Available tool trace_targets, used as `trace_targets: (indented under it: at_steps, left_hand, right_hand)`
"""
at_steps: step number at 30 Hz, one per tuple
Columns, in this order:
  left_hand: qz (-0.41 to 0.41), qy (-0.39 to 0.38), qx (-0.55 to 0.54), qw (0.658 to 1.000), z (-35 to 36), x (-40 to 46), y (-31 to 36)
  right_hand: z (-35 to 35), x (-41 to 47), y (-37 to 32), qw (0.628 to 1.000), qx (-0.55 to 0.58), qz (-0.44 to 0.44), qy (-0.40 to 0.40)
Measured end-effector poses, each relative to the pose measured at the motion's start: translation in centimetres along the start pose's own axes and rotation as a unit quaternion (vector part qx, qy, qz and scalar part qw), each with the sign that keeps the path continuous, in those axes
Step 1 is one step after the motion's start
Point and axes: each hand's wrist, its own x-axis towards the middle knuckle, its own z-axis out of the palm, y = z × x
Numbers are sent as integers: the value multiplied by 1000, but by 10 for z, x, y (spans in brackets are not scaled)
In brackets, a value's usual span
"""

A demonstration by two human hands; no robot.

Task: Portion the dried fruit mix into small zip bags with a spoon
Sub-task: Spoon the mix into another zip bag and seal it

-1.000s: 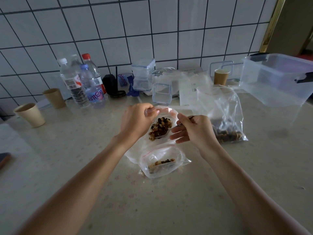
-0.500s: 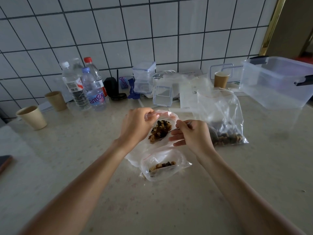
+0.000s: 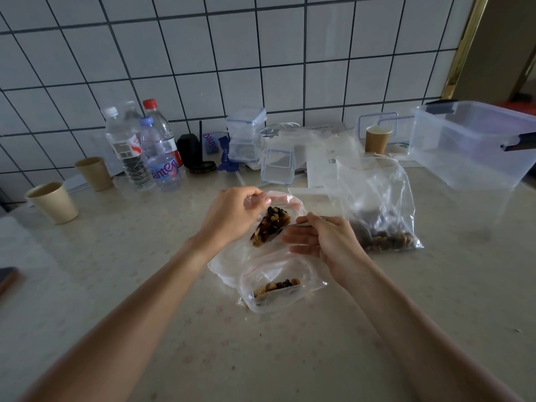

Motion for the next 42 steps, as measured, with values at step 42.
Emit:
trace_targets:
  at_steps: [42]
  left_hand:
    - [-55,-70,-52,995,-31,-111,7]
  right_hand:
    - [-28,-26,-55,882,-251,-308,-252]
